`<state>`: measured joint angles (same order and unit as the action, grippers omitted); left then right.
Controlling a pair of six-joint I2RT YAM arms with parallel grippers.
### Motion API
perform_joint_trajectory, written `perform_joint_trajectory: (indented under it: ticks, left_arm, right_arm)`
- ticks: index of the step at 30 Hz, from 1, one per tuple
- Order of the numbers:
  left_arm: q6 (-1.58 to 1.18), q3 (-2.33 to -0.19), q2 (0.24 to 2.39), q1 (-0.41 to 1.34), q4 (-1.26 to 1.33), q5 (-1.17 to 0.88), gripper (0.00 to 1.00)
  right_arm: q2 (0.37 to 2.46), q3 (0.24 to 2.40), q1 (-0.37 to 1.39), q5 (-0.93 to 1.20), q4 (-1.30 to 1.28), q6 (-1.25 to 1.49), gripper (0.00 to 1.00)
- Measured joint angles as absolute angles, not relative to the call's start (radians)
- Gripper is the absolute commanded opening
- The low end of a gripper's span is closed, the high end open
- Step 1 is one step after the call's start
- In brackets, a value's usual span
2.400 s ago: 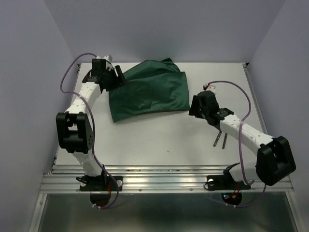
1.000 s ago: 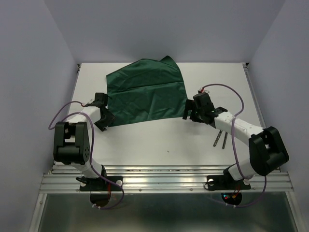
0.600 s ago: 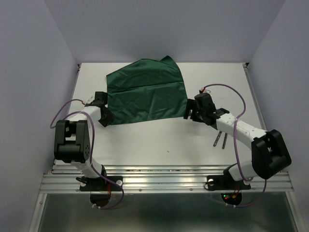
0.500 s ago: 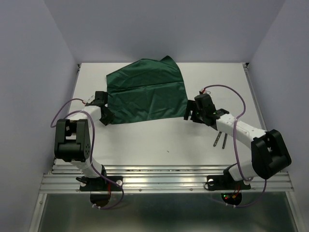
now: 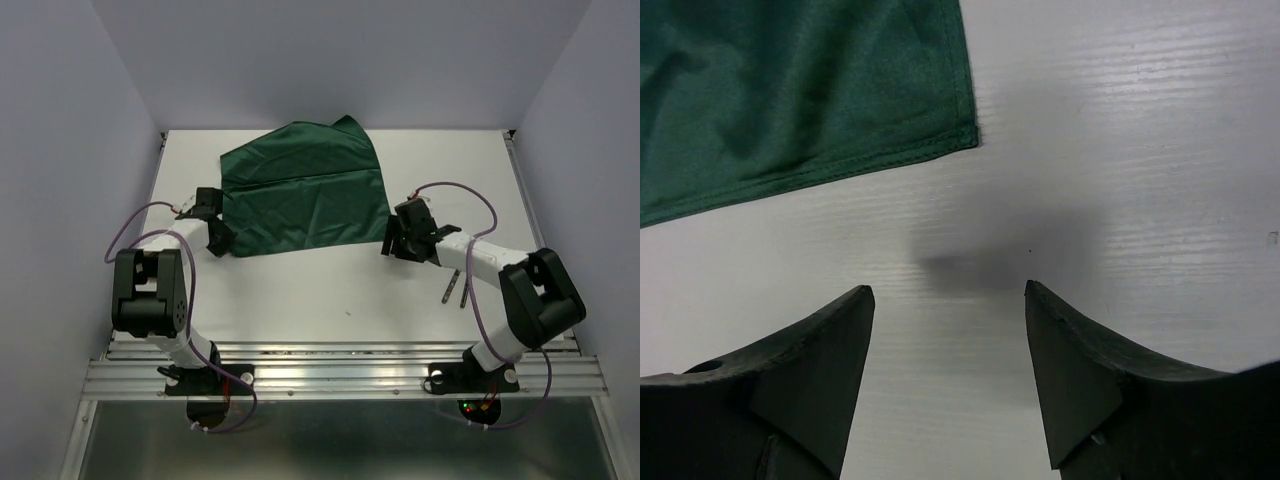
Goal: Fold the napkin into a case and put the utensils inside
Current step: Flatten out the crumpled napkin at the center of the board.
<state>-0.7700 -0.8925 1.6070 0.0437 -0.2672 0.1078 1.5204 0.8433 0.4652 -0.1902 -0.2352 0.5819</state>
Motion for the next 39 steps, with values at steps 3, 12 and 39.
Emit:
perform_joint_trajectory:
  ticks: [3,12,39]
  left_arm:
    - [-0.760,-0.892,1.577,0.044,-0.278,0.108,0.00]
    - [-0.738,-0.893,1.541,0.044,-0.284,0.104,0.00]
    - [-0.718,-0.906,1.528,0.044,-0.308,0.097,0.00]
  right_arm:
    - [1.590,0.853,0.465,-0.187,-0.224,0.595,0.64]
    - [1.735,0.981,0.447,-0.210,-0.166,0.607,0.60]
    - [1.809,1.031,0.425,-0.238,-0.097,0.603,0.01]
